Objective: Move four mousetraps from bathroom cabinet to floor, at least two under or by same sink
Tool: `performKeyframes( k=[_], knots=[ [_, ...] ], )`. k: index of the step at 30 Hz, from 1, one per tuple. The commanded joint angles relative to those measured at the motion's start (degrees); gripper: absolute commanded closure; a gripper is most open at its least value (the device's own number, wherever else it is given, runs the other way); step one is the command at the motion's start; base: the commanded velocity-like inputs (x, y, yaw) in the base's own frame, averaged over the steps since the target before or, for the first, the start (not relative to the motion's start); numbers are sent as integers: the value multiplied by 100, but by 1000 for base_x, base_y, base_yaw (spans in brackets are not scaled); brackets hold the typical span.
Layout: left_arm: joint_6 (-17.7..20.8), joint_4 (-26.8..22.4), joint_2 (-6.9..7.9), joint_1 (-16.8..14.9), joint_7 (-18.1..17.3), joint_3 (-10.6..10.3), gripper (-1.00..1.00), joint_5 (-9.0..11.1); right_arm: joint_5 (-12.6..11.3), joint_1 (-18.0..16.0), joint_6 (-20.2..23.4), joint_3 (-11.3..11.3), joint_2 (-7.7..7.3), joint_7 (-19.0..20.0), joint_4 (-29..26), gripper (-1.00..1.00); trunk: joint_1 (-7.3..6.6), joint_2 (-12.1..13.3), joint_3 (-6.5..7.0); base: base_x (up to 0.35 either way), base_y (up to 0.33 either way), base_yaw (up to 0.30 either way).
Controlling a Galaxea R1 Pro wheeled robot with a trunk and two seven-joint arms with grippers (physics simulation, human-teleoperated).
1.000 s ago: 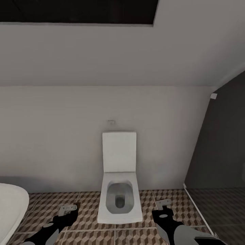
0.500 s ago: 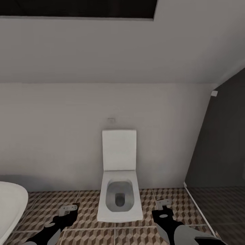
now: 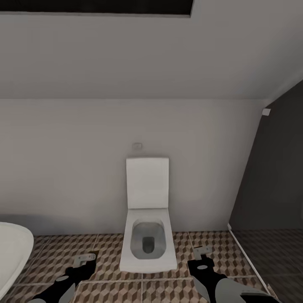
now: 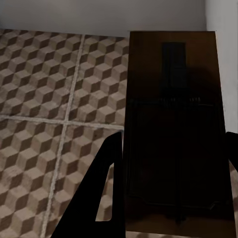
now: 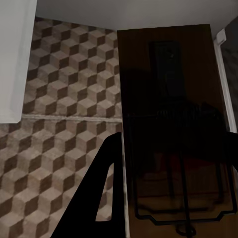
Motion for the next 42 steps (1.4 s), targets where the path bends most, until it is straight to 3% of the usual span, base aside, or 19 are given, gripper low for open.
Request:
performKeyframes(
  k=[1,42],
  knots=[
    [-21,4,-1,-5,15,-51,100,50,27,-7,-33,-30,1,-10,15,100,22,-45,-24,0,0,0],
    [-21,21,-20,-5,61,-54,100,56,27,-7,-49,-30,-33,-10,16,100,923,-1689,-761,0,0,0]
  ],
)
